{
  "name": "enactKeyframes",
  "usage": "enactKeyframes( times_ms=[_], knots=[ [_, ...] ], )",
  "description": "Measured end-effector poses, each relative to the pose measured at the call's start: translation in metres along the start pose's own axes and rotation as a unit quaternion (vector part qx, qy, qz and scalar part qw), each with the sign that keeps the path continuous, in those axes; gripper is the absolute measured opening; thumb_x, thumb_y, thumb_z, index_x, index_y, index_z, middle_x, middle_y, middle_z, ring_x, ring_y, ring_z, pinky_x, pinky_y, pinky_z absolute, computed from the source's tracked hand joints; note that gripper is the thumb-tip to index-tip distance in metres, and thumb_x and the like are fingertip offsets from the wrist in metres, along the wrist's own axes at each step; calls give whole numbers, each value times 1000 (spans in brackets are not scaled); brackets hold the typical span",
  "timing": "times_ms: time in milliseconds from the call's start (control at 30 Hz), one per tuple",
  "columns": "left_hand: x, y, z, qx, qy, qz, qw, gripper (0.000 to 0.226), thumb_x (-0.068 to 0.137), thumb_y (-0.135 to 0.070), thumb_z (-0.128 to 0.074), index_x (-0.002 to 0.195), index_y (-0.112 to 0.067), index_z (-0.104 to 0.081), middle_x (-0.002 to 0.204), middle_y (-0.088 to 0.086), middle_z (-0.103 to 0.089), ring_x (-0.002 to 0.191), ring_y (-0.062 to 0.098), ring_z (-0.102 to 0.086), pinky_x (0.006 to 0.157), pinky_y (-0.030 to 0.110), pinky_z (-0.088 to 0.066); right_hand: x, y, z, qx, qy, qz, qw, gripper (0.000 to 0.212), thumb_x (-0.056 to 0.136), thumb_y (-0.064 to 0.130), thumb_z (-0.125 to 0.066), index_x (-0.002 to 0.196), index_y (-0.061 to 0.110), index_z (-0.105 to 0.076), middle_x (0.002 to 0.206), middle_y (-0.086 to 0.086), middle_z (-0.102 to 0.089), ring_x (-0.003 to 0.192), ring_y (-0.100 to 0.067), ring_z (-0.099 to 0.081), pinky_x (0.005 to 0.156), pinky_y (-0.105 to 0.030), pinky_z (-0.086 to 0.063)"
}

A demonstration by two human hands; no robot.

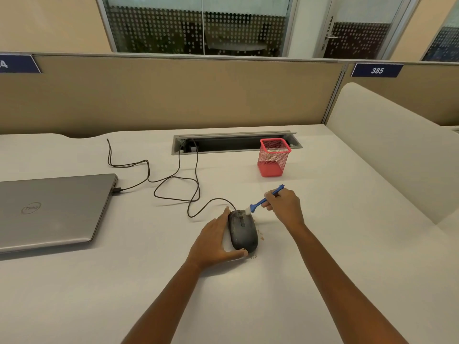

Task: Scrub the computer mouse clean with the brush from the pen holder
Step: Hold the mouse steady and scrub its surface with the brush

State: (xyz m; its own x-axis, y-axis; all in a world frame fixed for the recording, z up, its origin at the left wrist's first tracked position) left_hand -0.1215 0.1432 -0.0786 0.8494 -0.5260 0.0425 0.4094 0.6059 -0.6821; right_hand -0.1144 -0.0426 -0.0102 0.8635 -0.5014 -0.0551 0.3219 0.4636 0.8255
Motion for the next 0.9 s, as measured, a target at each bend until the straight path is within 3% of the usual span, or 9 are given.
enactKeyframes(
  times_ms=[133,300,433,600,667,733,833,900],
  knots=[
    [0,0,0,-1,-3,-3,1000,117,53,-75,-55,145,-22,-7,149,-7,-29,130,12,-32,101,19,-22,-1,2,-8,-2,13,6,1000,28,93,16,-47,98,-6,-64,96,-22,-73,72,-17,-61,79,-29,-50],
    [-1,1,0,-3,-6,-3,1000,117,53,-74,-56,145,-22,-8,148,-7,-30,131,11,-32,102,19,-22,2,-4,-1,-29,-4,8,1000,26,93,16,-47,100,-6,-61,95,-22,-73,87,-30,-70,82,-32,-50],
    [0,1,-1,-2,-6,-2,1000,116,53,-74,-56,145,-22,-8,148,-7,-30,130,11,-32,101,19,-22,5,0,-1,-31,-11,4,999,27,93,18,-48,101,-5,-61,98,-21,-72,87,-28,-70,78,-27,-47],
    [0,0,0,-1,-5,-4,1000,115,53,-74,-55,145,-24,-8,148,-8,-30,128,10,-33,99,18,-22,4,1,-10,17,25,-18,999,28,92,17,-50,102,-5,-63,99,-22,-72,57,-9,-56,81,-30,-51],
    [0,0,0,-2,-8,-4,1000,115,53,-74,-56,145,-24,-8,147,-9,-31,127,9,-33,98,18,-22,5,-5,-10,23,32,-30,999,27,92,16,-49,103,-5,-63,100,-22,-72,54,-5,-53,74,-26,-52],
    [0,1,0,-3,-6,-3,1000,115,53,-74,-56,145,-23,-8,148,-8,-30,129,9,-32,100,18,-22,5,-9,-8,18,25,-39,999,28,93,16,-49,103,-6,-62,101,-23,-72,60,-11,-58,71,-25,-51],
    [0,2,-1,-4,-6,1,1000,116,53,-74,-57,145,-23,-7,148,-8,-30,130,10,-31,101,19,-22,5,-9,-3,-1,-25,-19,1000,29,93,18,-48,105,-5,-62,102,-22,-72,84,-25,-67,82,-29,-49],
    [0,2,-1,-3,-6,1,1000,116,53,-74,-57,145,-23,-7,149,-8,-30,131,11,-31,102,20,-22,1,-7,-2,7,-50,16,999,29,92,18,-51,106,-4,-63,103,-21,-71,92,-30,-67,78,-25,-44]
  ],
)
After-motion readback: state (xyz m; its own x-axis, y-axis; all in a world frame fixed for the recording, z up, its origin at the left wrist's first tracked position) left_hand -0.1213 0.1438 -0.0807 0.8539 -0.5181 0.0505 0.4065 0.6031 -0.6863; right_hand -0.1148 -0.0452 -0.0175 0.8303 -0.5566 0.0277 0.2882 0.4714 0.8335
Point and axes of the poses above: each hand's wrist, its own x-axis towards the middle knuckle, its own z-axis out of the back of the hand, y = z × x, the point moved 1 cm from there along x, towards the middle knuckle
